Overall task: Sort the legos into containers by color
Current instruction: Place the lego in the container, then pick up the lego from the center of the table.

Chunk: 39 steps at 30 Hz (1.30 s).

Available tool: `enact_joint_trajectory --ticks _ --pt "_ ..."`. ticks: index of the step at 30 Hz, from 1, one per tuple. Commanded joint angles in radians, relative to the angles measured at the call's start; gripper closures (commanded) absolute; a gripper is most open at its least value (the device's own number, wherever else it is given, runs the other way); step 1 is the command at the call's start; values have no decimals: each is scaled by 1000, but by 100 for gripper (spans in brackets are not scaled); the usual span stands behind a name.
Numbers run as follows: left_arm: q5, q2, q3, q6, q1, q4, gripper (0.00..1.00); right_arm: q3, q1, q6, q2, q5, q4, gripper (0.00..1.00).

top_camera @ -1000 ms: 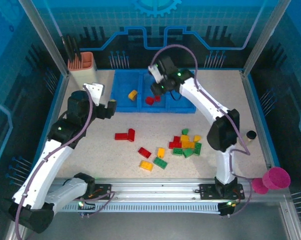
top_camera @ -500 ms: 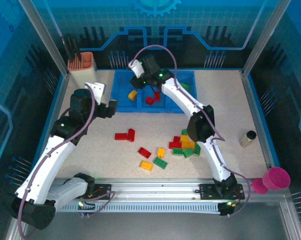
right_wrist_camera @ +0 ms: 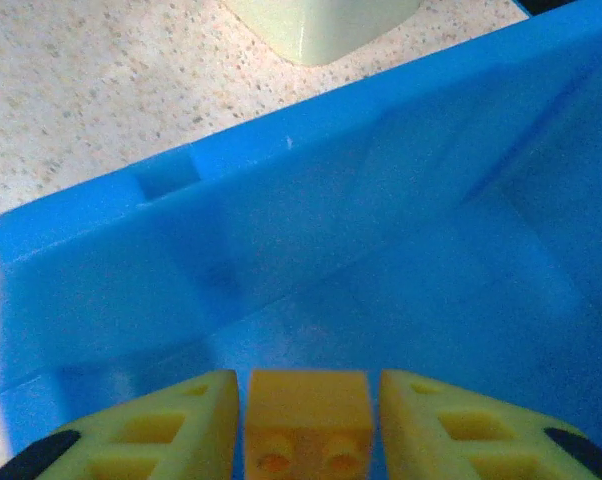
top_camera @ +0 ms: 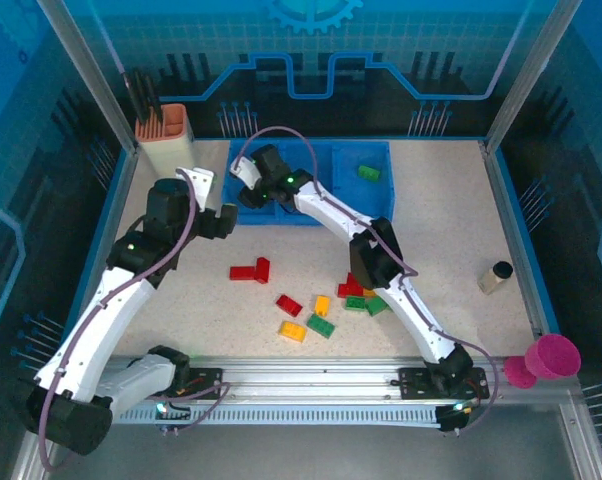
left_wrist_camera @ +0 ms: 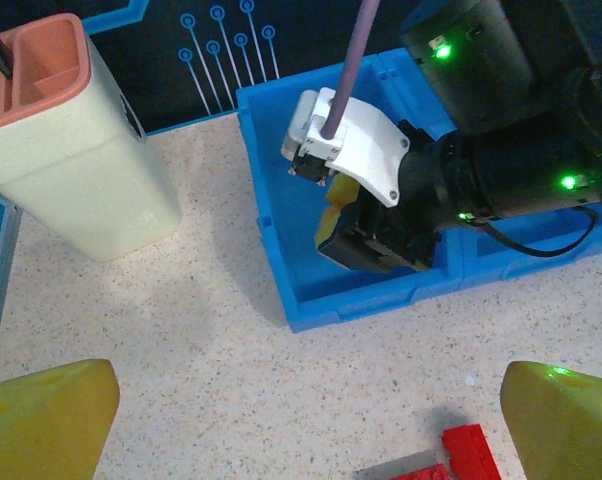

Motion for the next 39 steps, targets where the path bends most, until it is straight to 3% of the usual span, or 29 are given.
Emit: enact_joint_trajectory --ticks 1,14,17,21,27,33,39 --pt "16 -13 -9 -3 9 -1 1 33 -3 -21 22 34 -16 56" --pt "35 -41 -80 -55 9 -96 1 -38 -4 26 -100 -23 20 48" --pt "111 -60 -157 -115 9 -120 1 -48 -17 88 -160 -81 22 46" --pt "228 -50 -265 -292 7 -77 2 -4 -65 227 -208 -237 -32 45" --pt "221 43 -340 -401 -17 -10 1 -219 -91 237 -400 -215 15 42" --pt "164 222 -265 -426 -114 20 5 -491 -132 266 -581 -171 62 40" --pt "168 364 -217 -462 -156 82 9 -684 -155 276 -705 -81 39 37"
